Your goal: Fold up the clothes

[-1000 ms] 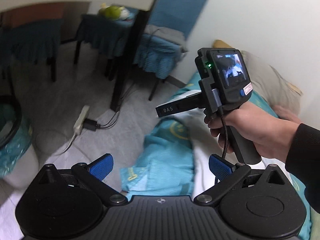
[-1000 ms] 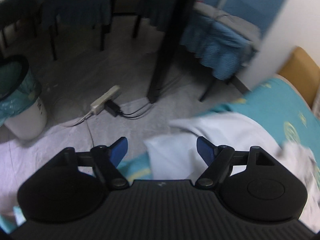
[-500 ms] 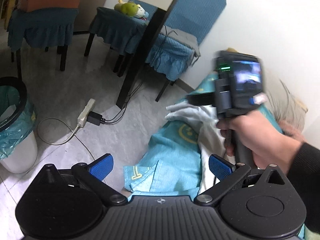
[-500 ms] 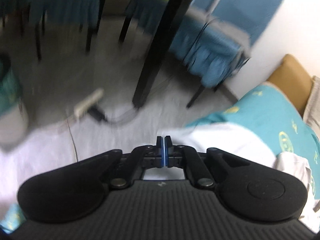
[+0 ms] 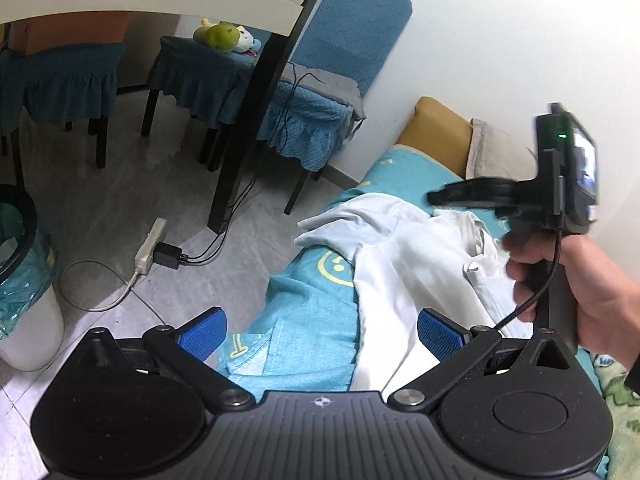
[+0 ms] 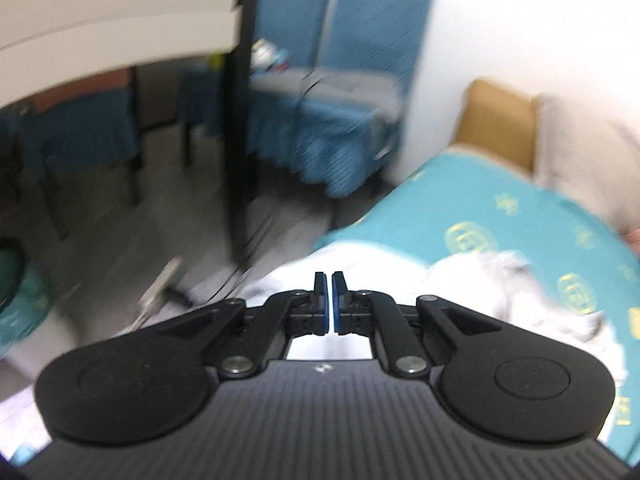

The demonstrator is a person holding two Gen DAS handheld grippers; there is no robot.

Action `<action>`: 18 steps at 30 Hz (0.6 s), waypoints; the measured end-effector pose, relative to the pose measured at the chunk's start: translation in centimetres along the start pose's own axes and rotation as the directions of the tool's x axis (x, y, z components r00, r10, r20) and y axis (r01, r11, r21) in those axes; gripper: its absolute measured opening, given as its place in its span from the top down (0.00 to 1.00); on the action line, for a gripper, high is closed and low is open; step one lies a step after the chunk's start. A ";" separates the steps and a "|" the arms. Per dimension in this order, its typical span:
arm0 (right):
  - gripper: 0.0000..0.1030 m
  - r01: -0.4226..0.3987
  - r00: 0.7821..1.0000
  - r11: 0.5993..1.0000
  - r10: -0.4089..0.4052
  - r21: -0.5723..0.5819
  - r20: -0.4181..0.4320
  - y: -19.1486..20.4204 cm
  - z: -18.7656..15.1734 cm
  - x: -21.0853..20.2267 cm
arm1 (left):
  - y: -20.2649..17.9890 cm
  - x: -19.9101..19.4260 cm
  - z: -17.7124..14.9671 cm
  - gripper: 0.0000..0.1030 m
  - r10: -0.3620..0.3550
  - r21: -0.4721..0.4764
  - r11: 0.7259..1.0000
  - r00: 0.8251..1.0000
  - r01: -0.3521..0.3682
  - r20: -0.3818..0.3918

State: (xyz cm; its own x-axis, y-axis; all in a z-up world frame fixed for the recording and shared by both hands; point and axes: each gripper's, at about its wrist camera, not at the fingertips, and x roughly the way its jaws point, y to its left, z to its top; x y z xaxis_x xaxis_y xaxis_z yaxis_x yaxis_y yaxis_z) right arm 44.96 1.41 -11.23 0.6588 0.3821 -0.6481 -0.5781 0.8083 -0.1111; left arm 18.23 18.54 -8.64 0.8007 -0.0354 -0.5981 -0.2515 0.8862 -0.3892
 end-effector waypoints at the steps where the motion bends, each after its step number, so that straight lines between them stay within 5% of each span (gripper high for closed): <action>1: 0.75 -0.033 0.999 0.999 0.031 -0.043 -0.040 0.8 0.1 0.8 | 0.1 0.1 0.0 0.01 0.004 -0.008 1.000 1.000 -0.004 -0.004; 2: 0.59 -0.053 0.997 0.994 0.047 -0.094 -0.064 1.8 0.1 1.6 | 0.3 0.3 0.1 0.00 0.005 -0.018 1.000 1.000 -0.005 -0.013; 3: 0.27 -0.069 0.996 0.988 0.060 -0.139 -0.072 2.7 0.1 2.2 | 0.5 0.5 0.2 0.00 0.005 -0.028 1.000 1.000 -0.006 -0.021; 4: 0.17 -0.093 0.994 0.981 0.082 -0.170 -0.072 3.7 0.2 3.0 | 0.7 0.6 0.2 0.00 0.006 -0.031 0.999 1.000 -0.007 -0.029; 9: 0.20 -0.159 0.980 0.943 0.116 -0.292 -0.159 8.6 1.1 8.3 | 1.5 1.7 0.0 0.01 0.018 -0.064 0.998 0.997 -0.023 -0.068; 14: 0.42 -0.170 0.955 0.881 0.036 -0.441 -0.295 13.0 0.5 14.5 | 2.3 2.4 -0.1 0.01 0.018 -0.069 0.997 0.995 -0.025 -0.094; 18: 0.87 -0.094 0.940 0.870 -0.083 -0.483 -0.332 13.4 -0.8 17.0 | 2.7 2.9 -0.3 0.01 0.032 -0.094 0.995 0.995 -0.041 -0.093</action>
State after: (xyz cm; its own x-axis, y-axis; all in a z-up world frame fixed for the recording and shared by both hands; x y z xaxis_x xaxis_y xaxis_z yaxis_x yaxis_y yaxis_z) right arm 48.01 18.38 -24.33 0.5068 0.1433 -0.8501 -0.7980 0.4509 -0.3998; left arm 19.73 20.73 -11.62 0.7381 -0.0501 -0.6728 -0.3338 0.8395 -0.4287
